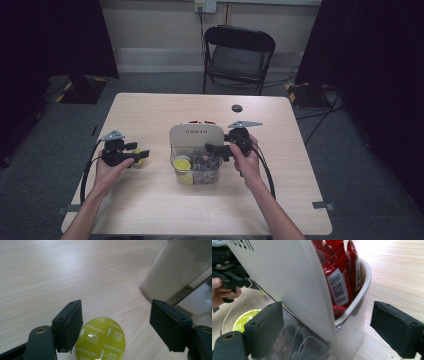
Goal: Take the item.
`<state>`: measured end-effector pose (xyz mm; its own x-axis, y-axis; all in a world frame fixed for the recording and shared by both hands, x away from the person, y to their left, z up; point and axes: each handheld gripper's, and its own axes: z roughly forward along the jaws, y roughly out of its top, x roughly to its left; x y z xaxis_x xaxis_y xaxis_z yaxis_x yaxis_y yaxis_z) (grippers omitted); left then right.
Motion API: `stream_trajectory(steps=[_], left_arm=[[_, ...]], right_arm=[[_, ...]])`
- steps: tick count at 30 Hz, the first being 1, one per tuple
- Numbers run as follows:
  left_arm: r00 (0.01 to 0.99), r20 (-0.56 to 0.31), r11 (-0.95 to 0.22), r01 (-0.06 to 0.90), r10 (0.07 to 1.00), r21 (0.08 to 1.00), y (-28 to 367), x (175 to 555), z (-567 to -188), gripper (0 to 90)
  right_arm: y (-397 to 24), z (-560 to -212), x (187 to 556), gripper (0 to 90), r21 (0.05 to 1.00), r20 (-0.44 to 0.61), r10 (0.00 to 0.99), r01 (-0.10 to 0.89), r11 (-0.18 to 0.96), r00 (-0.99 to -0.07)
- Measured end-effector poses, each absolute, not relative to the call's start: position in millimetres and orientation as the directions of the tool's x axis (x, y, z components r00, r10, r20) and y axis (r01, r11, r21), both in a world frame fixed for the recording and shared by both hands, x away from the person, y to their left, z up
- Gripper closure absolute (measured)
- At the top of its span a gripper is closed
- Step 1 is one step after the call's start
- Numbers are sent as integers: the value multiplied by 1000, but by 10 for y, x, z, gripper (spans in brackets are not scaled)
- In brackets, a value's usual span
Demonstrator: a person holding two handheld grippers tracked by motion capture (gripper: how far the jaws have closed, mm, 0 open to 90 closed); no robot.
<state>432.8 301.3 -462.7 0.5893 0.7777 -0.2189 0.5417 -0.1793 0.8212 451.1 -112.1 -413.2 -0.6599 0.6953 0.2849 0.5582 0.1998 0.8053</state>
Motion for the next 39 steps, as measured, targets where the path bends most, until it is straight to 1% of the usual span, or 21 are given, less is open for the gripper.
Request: stream_trajectory(steps=[3, 5, 9, 13, 14, 15, 16, 19, 23, 25, 27, 29, 30, 35, 36, 37, 38, 39], left_arm=[[601, -231, -168, 533, 765, 830, 3017, 4255, -4565, 293], [604, -219, -194, 543, 766, 817, 3006, 4198, -4546, 323], [626, -214, -212, 533, 750, 819, 2999, 4083, -4553, 316], [633, -206, -223, 530, 746, 818, 2965, 3959, -4573, 308], [639, -168, -257, 516, 750, 817, 2940, 3890, -4587, 304], [641, -179, -248, 518, 746, 818, 2943, 3862, -4603, 304], [642, -190, -246, 526, 743, 814, 2944, 3843, -4622, 297], [661, -166, -295, 527, 732, 797, 2896, 3829, -4687, 270], [666, -153, -313, 524, 730, 792, 2837, 3815, -4735, 269], [673, -135, -340, 525, 728, 781, 2806, 3798, -4781, 267], [684, -117, -385, 535, 720, 752, 2772, 3796, -4864, 255], [681, -115, -386, 536, 723, 751, 2769, 3798, -4878, 251], [674, -106, -373, 525, 731, 765, 2766, 3793, -4897, 246], [681, -75, -412, 522, 728, 747, 2703, 3777, -4991, 234], [678, -54, -420, 514, 733, 748, 2676, 3770, -4997, 233], [678, -54, -420, 514, 733, 748, 2676, 3770, -4997, 232], [670, -16, -435, 499, 742, 750, 2629, 3751, -5013, 228], [669, 1, -446, 495, 743, 745, 2604, 3741, -5012, 224]], right_arm=[[-1134, -4120, 4503, 121, 810, 282, 697, 553, 197, -660], [-1146, -4114, 4500, 122, 810, 284, 697, 554, 193, -658], [-1160, -4109, 4501, 120, 810, 287, 698, 555, 189, -656], [-1147, -4100, 4490, 120, 816, 256, 704, 539, 210, -662], [-1152, -4088, 4488, 122, 817, 252, 705, 536, 213, -663], [-1164, -4075, 4488, 123, 820, 255, 704, 534, 205, -663], [-1177, -4064, 4489, 122, 824, 254, 703, 530, 202, -664], [-1197, -4059, 4490, 126, 828, 259, 700, 527, 194, -665], [-1193, -4050, 4482, 142, 832, 263, 695, 522, 188, -670], [-1202, -4021, 4478, 147, 838, 264, 694, 515, 178, -669], [-1241, -3971, 4481, 201, 845, 275, 681, 509, 166, -678], [-1255, -3952, 4477, 209, 848, 277, 677, 505, 162, -682], [-1267, -3918, 4465, 235, 853, 272, 681, 498, 156, -680], [-1264, -3882, 4449, 277, 858, 274, 671, 490, 153, -689], [-1263, -3875, 4448, 306, 859, 276, 666, 488, 152, -693], [-1263, -3875, 4448, 306, 859, 276, 666, 488, 152, -693], [-1266, -3871, 4450, 341, 863, 278, 657, 483, 150, -701], [-1265, -3865, 4445, 354, 865, 273, 658, 478, 150, -702]])
